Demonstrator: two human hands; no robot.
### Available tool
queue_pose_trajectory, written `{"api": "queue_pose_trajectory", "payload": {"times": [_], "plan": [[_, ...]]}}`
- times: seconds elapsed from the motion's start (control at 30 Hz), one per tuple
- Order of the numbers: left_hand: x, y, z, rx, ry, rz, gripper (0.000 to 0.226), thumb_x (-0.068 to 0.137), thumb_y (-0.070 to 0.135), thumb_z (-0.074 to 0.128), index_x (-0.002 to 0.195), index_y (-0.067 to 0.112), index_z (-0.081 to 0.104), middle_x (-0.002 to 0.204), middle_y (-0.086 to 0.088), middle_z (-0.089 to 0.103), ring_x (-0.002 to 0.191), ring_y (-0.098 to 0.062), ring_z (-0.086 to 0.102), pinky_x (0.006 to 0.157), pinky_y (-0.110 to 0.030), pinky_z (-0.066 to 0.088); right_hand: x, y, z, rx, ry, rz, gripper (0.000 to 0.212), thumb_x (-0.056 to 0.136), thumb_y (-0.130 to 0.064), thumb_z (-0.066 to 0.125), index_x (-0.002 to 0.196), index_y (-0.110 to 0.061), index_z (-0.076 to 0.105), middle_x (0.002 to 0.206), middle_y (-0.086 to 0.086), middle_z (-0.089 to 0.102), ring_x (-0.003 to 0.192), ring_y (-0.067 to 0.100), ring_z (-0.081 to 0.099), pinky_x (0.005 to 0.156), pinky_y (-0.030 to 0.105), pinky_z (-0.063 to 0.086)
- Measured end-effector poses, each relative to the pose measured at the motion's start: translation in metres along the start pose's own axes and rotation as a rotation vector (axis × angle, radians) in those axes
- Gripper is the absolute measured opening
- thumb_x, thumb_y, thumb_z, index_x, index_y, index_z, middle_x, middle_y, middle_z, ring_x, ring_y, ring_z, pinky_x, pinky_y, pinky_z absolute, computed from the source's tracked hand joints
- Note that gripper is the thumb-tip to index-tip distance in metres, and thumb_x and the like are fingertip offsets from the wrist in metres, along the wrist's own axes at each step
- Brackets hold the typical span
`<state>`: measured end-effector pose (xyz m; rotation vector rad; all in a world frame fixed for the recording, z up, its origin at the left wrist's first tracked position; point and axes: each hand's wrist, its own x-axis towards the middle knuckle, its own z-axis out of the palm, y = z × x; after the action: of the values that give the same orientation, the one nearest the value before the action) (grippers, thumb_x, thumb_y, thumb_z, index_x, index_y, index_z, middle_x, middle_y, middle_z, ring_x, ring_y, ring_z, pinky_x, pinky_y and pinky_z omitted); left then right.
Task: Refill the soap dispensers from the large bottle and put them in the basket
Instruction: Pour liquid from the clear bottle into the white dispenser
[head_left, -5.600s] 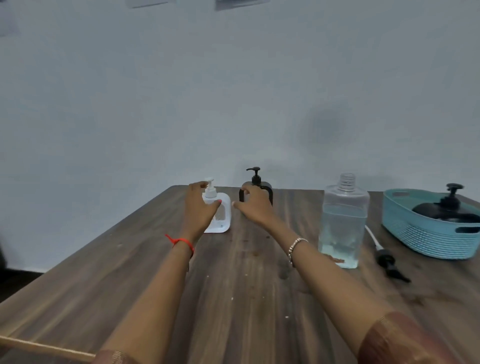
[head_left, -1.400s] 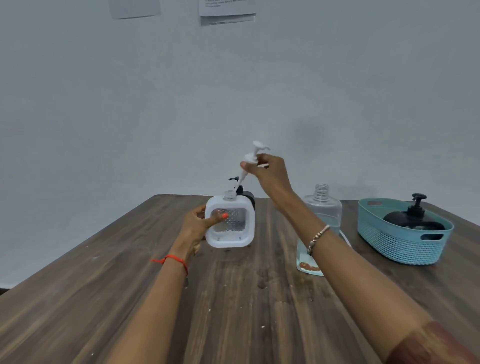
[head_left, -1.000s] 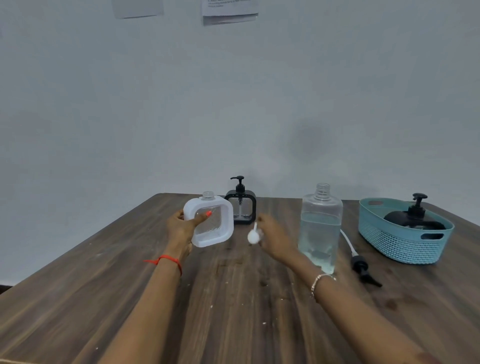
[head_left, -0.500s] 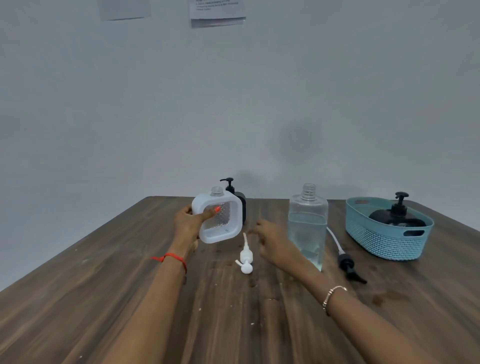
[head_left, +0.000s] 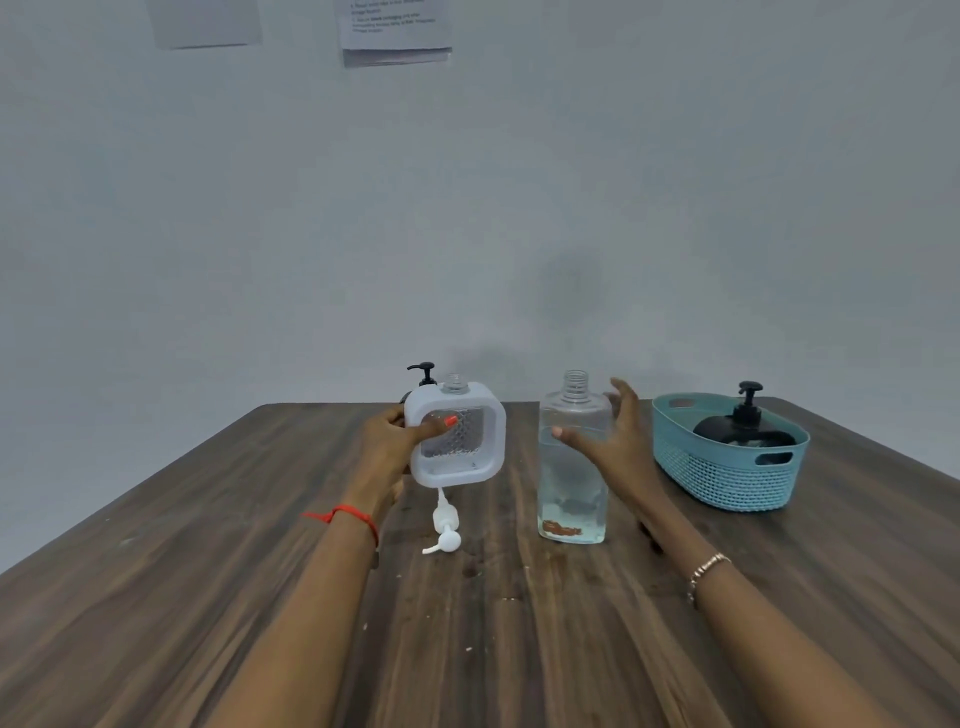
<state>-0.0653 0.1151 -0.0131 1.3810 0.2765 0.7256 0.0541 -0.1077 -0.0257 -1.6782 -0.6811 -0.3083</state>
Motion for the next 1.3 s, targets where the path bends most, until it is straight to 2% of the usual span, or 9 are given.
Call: {"api": "queue_pose_trajectory", "payload": {"times": [0.13, 0.33, 0.5, 0.57, 0.7, 0.77, 0.83, 0.93, 1.3], "plan": [[-0.001, -0.002, 0.002, -0.064, -0.076, -0.031, 0.022, 0.068, 0.005, 0.079, 0.088, 0.010, 0.072, 0.080, -0.005, 0.074, 0.068, -0.018, 0.071, 0.056, -0.028, 0.056, 0.008, 0.026, 0.001, 0.190, -0.188, 0.142, 0.063, 0.060, -0.015, 0.085, 0.116, -0.021, 0.057, 0.112, 0.005, 0.067, 0.102, 0.024, 0.065, 0.088, 0.046, 0.053], [-0.003, -0.003, 0.007, -0.009, -0.079, -0.009, 0.033, 0.063, 0.005, 0.082, 0.093, 0.010, 0.069, 0.088, -0.007, 0.072, 0.078, -0.023, 0.068, 0.073, -0.040, 0.058, 0.007, 0.030, 0.005, 0.147, -0.089, 0.162, 0.061, 0.042, -0.037, 0.091, 0.097, -0.027, 0.066, 0.084, -0.018, 0.073, 0.076, 0.000, 0.069, 0.055, 0.011, 0.051], [-0.007, -0.003, 0.009, 0.075, -0.048, 0.042, 0.040, 0.061, 0.002, 0.084, 0.096, 0.014, 0.067, 0.092, -0.005, 0.070, 0.077, -0.018, 0.066, 0.061, -0.026, 0.055, 0.008, 0.020, 0.015, 0.011, -0.034, 0.107, 0.073, 0.045, -0.035, 0.090, 0.110, -0.029, 0.058, 0.103, -0.012, 0.067, 0.092, 0.008, 0.064, 0.076, 0.028, 0.053], [-0.007, -0.003, 0.009, 0.081, -0.045, 0.042, 0.040, 0.061, 0.001, 0.084, 0.094, 0.016, 0.067, 0.091, -0.004, 0.070, 0.076, -0.016, 0.066, 0.058, -0.022, 0.053, 0.009, 0.012, 0.017, -0.064, -0.009, 0.065, 0.075, 0.049, -0.030, 0.090, 0.115, -0.027, 0.054, 0.106, -0.013, 0.061, 0.096, 0.008, 0.058, 0.077, 0.022, 0.047], [-0.007, -0.002, 0.007, 0.090, -0.054, 0.034, 0.041, 0.060, 0.002, 0.084, 0.095, 0.017, 0.068, 0.092, -0.004, 0.070, 0.078, -0.018, 0.066, 0.058, -0.023, 0.053, 0.014, -0.008, 0.015, -0.141, 0.028, -0.077, 0.062, 0.051, -0.017, 0.089, 0.099, -0.034, 0.053, 0.081, -0.027, 0.055, 0.072, -0.011, 0.054, 0.058, -0.001, 0.039], [-0.007, -0.002, 0.008, 0.085, -0.063, 0.026, 0.041, 0.060, 0.002, 0.084, 0.094, 0.017, 0.068, 0.091, -0.004, 0.071, 0.077, -0.018, 0.066, 0.055, -0.021, 0.053, 0.017, -0.018, 0.014, -0.212, 0.013, -0.131, 0.066, 0.052, -0.017, 0.088, 0.109, -0.023, 0.056, 0.086, -0.018, 0.060, 0.075, -0.001, 0.057, 0.065, 0.005, 0.043], [-0.007, -0.001, 0.009, 0.073, -0.071, 0.020, 0.041, 0.059, 0.001, 0.084, 0.093, 0.016, 0.068, 0.089, -0.004, 0.071, 0.077, -0.018, 0.067, 0.055, -0.020, 0.053, 0.020, -0.026, 0.011, -0.277, -0.013, -0.168, 0.072, 0.053, -0.018, 0.088, 0.116, -0.019, 0.055, 0.099, -0.003, 0.066, 0.087, 0.016, 0.061, 0.076, 0.028, 0.052], [-0.008, -0.001, 0.011, 0.048, -0.077, 0.015, 0.041, 0.059, -0.001, 0.084, 0.094, 0.013, 0.068, 0.091, -0.007, 0.071, 0.080, -0.021, 0.067, 0.061, -0.025, 0.056, 0.025, -0.032, 0.008, -0.376, -0.034, -0.224, 0.074, 0.054, -0.018, 0.086, 0.121, -0.020, 0.054, 0.107, 0.002, 0.066, 0.097, 0.024, 0.061, 0.086, 0.043, 0.050], [-0.010, -0.001, 0.013, 0.156, 0.029, 0.113, 0.052, 0.053, 0.006, 0.089, 0.100, 0.012, 0.067, 0.099, -0.010, 0.070, 0.088, -0.025, 0.066, 0.077, -0.037, 0.057, 0.031, -0.041, 0.003, -0.591, -0.076, -0.292, 0.074, 0.060, -0.018, 0.080, 0.128, -0.024, 0.050, 0.114, -0.002, 0.063, 0.104, 0.024, 0.057, 0.090, 0.037, 0.040]]}}
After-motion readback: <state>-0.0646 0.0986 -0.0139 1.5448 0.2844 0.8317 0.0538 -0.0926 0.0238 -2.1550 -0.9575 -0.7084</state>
